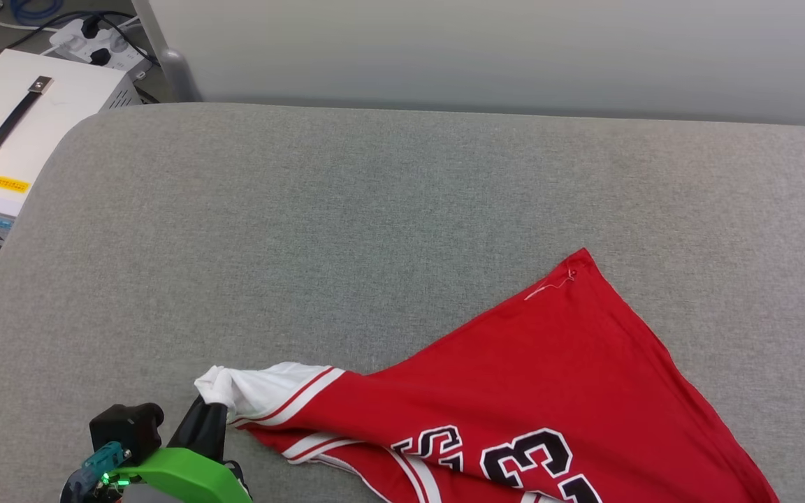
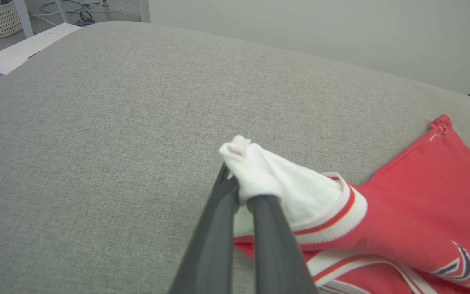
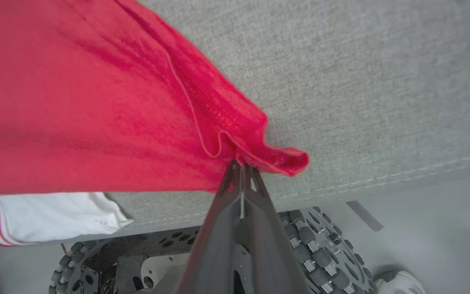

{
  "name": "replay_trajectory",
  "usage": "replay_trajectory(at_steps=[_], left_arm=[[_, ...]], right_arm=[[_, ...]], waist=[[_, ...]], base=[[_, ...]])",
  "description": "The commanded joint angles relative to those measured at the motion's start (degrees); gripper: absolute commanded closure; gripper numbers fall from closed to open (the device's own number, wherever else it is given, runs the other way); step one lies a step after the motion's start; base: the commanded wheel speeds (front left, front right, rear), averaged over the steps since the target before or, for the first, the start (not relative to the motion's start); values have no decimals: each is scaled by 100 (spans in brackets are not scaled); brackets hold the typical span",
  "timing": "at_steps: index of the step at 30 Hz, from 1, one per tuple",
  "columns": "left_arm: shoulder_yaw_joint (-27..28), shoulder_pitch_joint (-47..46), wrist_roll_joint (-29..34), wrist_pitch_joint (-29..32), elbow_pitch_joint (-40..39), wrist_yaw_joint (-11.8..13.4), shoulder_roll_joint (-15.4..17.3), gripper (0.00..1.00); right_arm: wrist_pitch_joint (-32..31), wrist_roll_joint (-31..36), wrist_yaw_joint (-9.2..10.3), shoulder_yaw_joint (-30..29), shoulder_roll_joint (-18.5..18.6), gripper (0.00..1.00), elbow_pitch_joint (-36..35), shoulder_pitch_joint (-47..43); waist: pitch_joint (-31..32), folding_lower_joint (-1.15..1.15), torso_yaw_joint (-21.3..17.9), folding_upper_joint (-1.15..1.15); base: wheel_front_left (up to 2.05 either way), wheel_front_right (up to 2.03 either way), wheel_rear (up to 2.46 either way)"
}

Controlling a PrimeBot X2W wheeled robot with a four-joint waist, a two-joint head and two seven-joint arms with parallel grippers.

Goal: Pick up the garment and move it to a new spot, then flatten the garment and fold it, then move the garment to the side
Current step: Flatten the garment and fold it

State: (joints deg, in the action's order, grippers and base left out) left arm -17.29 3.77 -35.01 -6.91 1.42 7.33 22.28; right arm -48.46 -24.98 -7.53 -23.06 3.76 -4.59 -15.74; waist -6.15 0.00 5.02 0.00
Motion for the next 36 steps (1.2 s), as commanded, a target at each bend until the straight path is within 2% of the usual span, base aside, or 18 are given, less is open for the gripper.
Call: replay_trajectory(at_steps=[1, 6, 10, 12, 14, 17, 22, 28, 32, 36], left_arm=[[11, 14, -54, 26, -35, 22, 52, 100], [19, -112, -41, 47, -126, 22, 89, 100], [-18, -214, -10, 48, -181, 24, 80, 100], [-51, -273, 8, 47, -199, 18, 63, 100], [-70, -335, 14, 30, -215, 16, 32, 100], [-91, -449, 14, -8, -221, 0, -20, 100], [-193, -721, 55, -35, -156, -81, -92, 100], [-378, -1076, 116, -104, 8, -234, -236, 100], [-474, -1284, 142, -184, 146, -334, -331, 100], [-544, -1464, 158, -269, 263, -422, -410, 100]], right_arm=[[148, -52, 4, 64, -2, 0, -4, 42], [1130, -81, 4, 390, 169, 0, -5, 386], [2480, -177, 4, 782, 456, 0, 37, 826], [2913, -252, 4, 1014, 632, 0, 208, 1031], [3274, -285, 4, 1190, 796, 0, 418, 1287], [3487, -322, 4, 1512, 1002, 0, 753, 1688], [3202, -438, 4, 2229, 1550, 0, 1290, 2562], [1979, -1027, 4, 3206, 2271, 0, 1701, 3573], [1140, -1425, 4, 3659, 2558, 0, 1948, 4146], [637, -1614, 4, 4006, 2690, 0, 2208, 4596]], waist=[[-45, 0, -14, 0], [-160, 0, 16, 0], [-243, 0, 86, 0], [-277, 0, 133, 0], [-321, 0, 186, 0], [-392, 0, 293, 0], [-565, 0, 502, 0], [-691, 0, 793, 0], [-779, 0, 962, 0], [-917, 0, 1095, 0]], base=[[0, 0, 0], [0, 0, 0], [0, 0, 0], [0, 0, 0], [0, 0, 0], [0, 0, 0], [0, 0, 0], [0, 0, 0], [0, 0, 0], [0, 0, 0]])
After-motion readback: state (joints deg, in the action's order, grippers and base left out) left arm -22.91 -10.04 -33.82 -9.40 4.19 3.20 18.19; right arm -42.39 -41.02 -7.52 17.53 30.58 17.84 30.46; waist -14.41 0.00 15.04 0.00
